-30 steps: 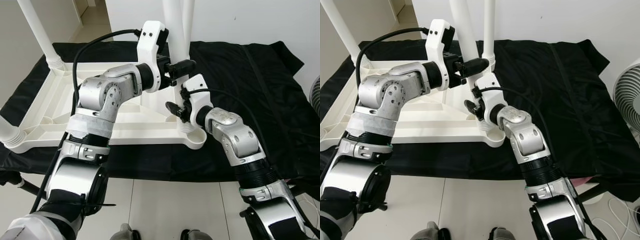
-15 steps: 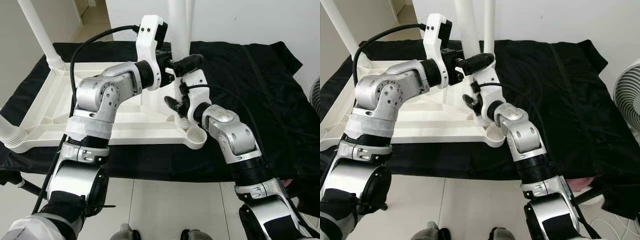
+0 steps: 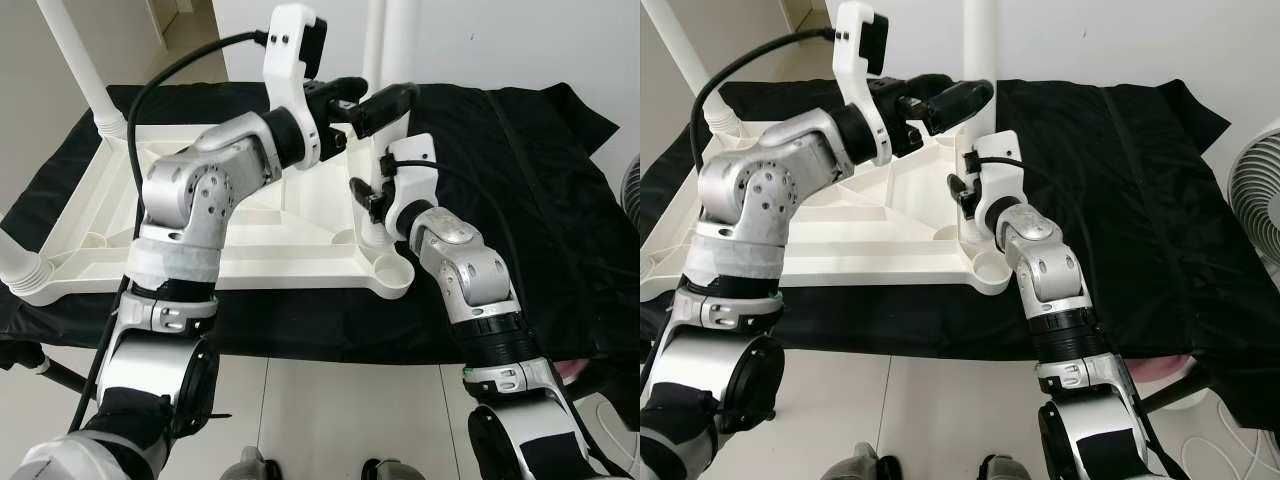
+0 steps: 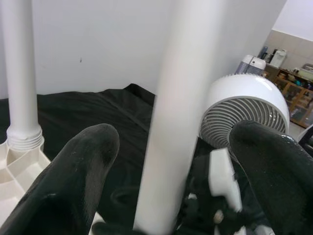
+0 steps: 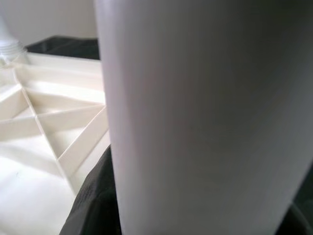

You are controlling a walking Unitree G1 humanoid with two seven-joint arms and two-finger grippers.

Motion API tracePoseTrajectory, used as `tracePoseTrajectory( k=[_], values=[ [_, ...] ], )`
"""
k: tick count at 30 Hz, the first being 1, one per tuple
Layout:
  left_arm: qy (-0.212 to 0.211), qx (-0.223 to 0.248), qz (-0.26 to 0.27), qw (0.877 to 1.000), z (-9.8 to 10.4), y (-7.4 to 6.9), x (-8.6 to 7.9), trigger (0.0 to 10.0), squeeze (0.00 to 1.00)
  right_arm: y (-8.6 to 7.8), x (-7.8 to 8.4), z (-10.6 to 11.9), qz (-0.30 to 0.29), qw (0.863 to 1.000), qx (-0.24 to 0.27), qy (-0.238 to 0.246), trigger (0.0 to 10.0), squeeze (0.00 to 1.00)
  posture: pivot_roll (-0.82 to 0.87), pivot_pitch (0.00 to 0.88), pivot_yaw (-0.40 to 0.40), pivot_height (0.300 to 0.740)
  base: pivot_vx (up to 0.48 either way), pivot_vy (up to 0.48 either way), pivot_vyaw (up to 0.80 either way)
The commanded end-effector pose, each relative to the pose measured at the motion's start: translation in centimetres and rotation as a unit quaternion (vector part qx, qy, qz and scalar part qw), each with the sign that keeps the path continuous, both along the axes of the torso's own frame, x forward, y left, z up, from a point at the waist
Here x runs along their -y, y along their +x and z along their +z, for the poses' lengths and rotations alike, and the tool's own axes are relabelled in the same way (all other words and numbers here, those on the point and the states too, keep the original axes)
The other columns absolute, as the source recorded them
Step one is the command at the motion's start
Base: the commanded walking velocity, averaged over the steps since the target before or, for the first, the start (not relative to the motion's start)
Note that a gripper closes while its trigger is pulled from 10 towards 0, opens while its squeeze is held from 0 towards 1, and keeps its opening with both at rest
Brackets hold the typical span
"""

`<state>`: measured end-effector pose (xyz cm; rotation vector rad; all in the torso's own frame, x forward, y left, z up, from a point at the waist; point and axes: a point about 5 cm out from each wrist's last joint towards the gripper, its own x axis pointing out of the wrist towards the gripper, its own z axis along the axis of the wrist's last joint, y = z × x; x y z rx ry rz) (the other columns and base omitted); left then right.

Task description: Building children table

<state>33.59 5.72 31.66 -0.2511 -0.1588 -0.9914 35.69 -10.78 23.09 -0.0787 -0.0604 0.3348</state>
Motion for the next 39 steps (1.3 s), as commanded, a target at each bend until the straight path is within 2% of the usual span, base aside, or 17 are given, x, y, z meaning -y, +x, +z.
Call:
tracePoseTrajectory(
  k=[1, 3, 4, 7, 11, 13, 14, 16, 19, 21, 22, 26, 28, 34, 35, 37, 39],
  values=[
    [0.002, -0.001, 0.015, 1.0, -0.6, -0.1, -0.2, 10.0, 0.0, -0.3, 0.3, 0.3, -0.009, 0.999, 0.025, 0.028, 10.0, 0.0, -0.1, 0.076, 0.051, 0.74, 0.0, 0.0, 0.0],
    [0.002, -0.001, 0.015, 1.0, -0.6, -0.1, -0.2, 10.0, 0.0, -0.3, 0.3, 0.3, -0.009, 0.999, 0.025, 0.028, 10.0, 0.0, -0.1, 0.076, 0.051, 0.74, 0.0, 0.0, 0.0],
    [-0.002, -0.014, 0.025, 1.0, -1.6, -0.4, -0.2, 10.0, 0.0, -0.6, 0.6, 0.2, -0.02, 0.998, 0.038, 0.056, 10.0, 0.0, -0.1, 0.076, 0.051, 0.74, 0.0, 0.0, 0.0],
    [-0.004, -0.021, 0.029, 0.999, -2.0, -0.5, -0.2, 10.0, 0.0, -0.8, 0.7, 0.0, -0.026, 0.997, 0.041, 0.063, 10.0, 0.0, -0.1, 0.075, 0.042, 0.74, 0.0, 0.0, 0.0],
    [0.001, -0.029, 0.045, 0.999, -3.6, -0.9, 0.0, 10.0, 0.0, -1.1, 0.6, -0.8, -0.038, 0.996, 0.049, 0.062, 10.0, 0.0, -0.1, 0.071, 0.038, 0.74, 0.0, 0.0, 0.0],
    [0.001, -0.029, 0.045, 0.999, -3.6, -0.9, 0.0, 10.0, 0.0, -1.1, 0.6, -0.8, -0.038, 0.996, 0.049, 0.062, 10.0, 0.0, -0.1, 0.071, 0.038, 0.74, 0.0, 0.0, 0.0],
    [0.014, -0.034, 0.056, 0.998, -4.5, -1.0, 0.1, 10.0, 0.0, -1.2, 0.8, -1.2, -0.044, 0.996, 0.05, 0.058, 10.0, 0.0, -0.09, 0.07, 0.035, 0.74, 0.0, 0.0, 0.0],
    [0.014, -0.034, 0.056, 0.998, -4.5, -1.0, 0.1, 10.0, 0.0, -1.2, 0.8, -1.2, -0.044, 0.996, 0.05, 0.058, 10.0, 0.0, -0.09, 0.07, 0.035, 0.74, 0.0, 0.0, 0.0],
    [0.052, -0.028, 0.078, 0.995, -7.4, -1.7, 0.7, 10.0, 0.0, -0.8, 1.7, -1.9, -0.065, 0.995, 0.05, 0.051, 10.0, 0.0, -0.09, 0.069, 0.03, 0.74, 0.0, 0.0, 0.0],
    [0.052, -0.028, 0.078, 0.995, -7.4, -1.7, 0.7, 10.0, 0.0, -0.8, 1.7, -1.9, -0.065, 0.995, 0.05, 0.051, 10.0, 0.0, -0.09, 0.069, 0.03, 0.74, 0.0, 0.0, 0.0],
    [0.067, -0.028, 0.082, 0.994, -8.4, -2.0, 0.8, 10.0, 0.0, -0.7, 2.0, -1.9, -0.068, 0.995, 0.054, 0.048, 10.0, 0.0, -0.09, 0.065, 0.026, 0.74, 0.0, 0.0, 0.0],
    [0.076, -0.019, 0.089, 0.993, -9.1, -2.3, 0.7, 10.0, 0.0, -0.7, 2.1, -1.9, -0.063, 0.995, 0.059, 0.048, 10.0, 0.0, -0.08, 0.062, 0.023, 0.74, 0.0, 0.0, 0.0],
    [0.1, -0.015, 0.097, 0.99, -11.1, -3.1, 0.5, 10.0, 0.0, -1.3, 1.6, -2.0, -0.02, 0.995, 0.079, 0.054, 10.0, 0.0, -0.08, 0.058, 0.015, 0.74, 0.0, 0.0, 0.0],
    [0.126, -0.006, 0.097, 0.987, -12.3, -3.7, 0.4, 10.0, 0.0, -1.8, 1.4, -2.1, -0.002, 0.994, 0.09, 0.057, 10.0, 0.0, -0.08, 0.056, 0.012, 0.74, 0.0, 0.0, 0.0],
    [0.15, 0.014, 0.095, 0.984, -13.0, -4.0, 0.3, 10.0, 0.0, -1.8, 1.4, -2.2, -0.004, 0.994, 0.094, 0.054, 10.0, 0.0, -0.08, 0.056, 0.012, 0.74, 0.0, 0.0, 0.0],
    [0.15, 0.014, 0.095, 0.984, -13.0, -4.0, 0.3, 10.0, 0.0, -1.8, 1.4, -2.2, -0.004, 0.994, 0.094, 0.054, 10.0, 0.0, -0.08, 0.056, 0.012, 0.74, 0.0, 0.0, 0.0],
    [0.183, 0.046, 0.081, 0.979, -14.1, -4.9, 0.2, 10.0, 0.0, -1.9, 1.4, -2.7, -0.007, 0.994, 0.098, 0.049, 10.0, 0.0, -0.08, 0.059, 0.011, 0.74, 0.0, 0.0, 0.0]
  ],
)
